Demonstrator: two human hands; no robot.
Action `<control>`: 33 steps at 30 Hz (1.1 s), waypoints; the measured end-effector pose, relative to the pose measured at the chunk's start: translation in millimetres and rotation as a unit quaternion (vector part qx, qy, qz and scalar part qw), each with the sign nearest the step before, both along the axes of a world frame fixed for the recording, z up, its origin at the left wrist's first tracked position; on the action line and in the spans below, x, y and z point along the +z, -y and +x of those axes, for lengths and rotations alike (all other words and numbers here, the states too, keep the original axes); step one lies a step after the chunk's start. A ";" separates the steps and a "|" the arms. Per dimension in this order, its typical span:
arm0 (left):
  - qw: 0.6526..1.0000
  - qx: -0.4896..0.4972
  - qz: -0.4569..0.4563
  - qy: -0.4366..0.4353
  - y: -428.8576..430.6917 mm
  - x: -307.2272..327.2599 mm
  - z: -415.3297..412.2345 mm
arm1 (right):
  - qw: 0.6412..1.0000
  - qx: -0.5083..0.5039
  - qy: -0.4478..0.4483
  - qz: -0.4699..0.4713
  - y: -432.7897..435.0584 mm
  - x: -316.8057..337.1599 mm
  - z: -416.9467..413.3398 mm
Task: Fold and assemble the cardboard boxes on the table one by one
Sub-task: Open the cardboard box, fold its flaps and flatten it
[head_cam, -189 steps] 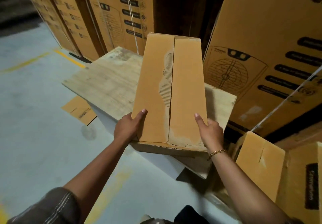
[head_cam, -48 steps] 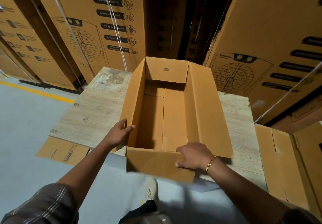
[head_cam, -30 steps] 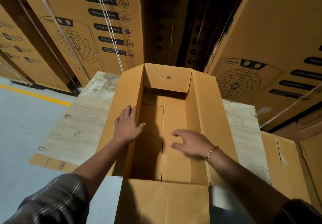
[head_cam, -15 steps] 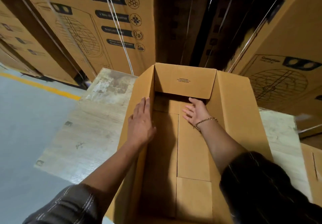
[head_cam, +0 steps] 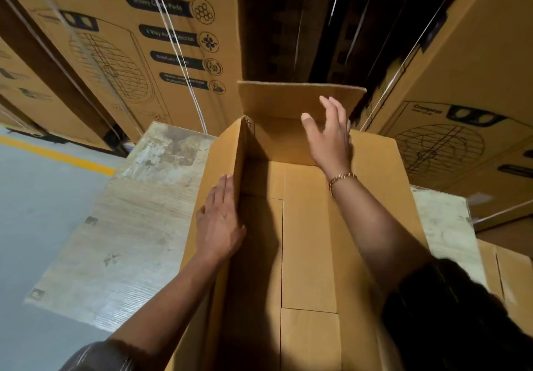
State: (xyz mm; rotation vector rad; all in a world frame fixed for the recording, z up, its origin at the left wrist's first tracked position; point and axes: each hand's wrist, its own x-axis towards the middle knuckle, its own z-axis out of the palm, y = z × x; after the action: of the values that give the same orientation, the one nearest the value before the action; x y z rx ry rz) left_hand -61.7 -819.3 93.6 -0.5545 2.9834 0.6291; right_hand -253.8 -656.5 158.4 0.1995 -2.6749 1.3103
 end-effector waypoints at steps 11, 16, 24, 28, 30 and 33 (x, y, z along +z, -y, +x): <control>1.000 0.005 -0.017 -0.005 -2.3 -4.3 -3.6 | 0.909 0.097 0.093 0.394 -17.6 -47.2 -94.4; 1.000 0.000 -0.022 -0.002 -2.0 -3.4 -2.7 | 0.922 0.133 0.116 0.345 -29.0 -35.9 -88.4; 1.000 -0.006 -0.009 0.005 4.2 0.8 -0.5 | 0.963 -0.029 0.185 0.193 -152.0 -24.0 29.7; 0.999 -0.011 -0.041 0.029 2.5 5.1 10.0 | 0.948 -0.091 0.305 -0.012 -238.8 -38.6 133.9; 0.997 -0.022 -0.056 0.042 -3.1 5.4 25.2 | 0.921 -0.093 0.372 -0.065 -263.6 -39.9 178.9; 0.995 -0.034 -0.071 0.059 -11.6 3.3 58.8 | 0.902 -0.073 0.394 -0.161 -288.7 -36.5 219.3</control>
State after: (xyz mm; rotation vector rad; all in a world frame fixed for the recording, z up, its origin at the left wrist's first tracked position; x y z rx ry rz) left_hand -3.0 -807.7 96.9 -0.4766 2.9367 0.3687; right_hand -34.5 -367.8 121.9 -0.7120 -2.8766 2.0867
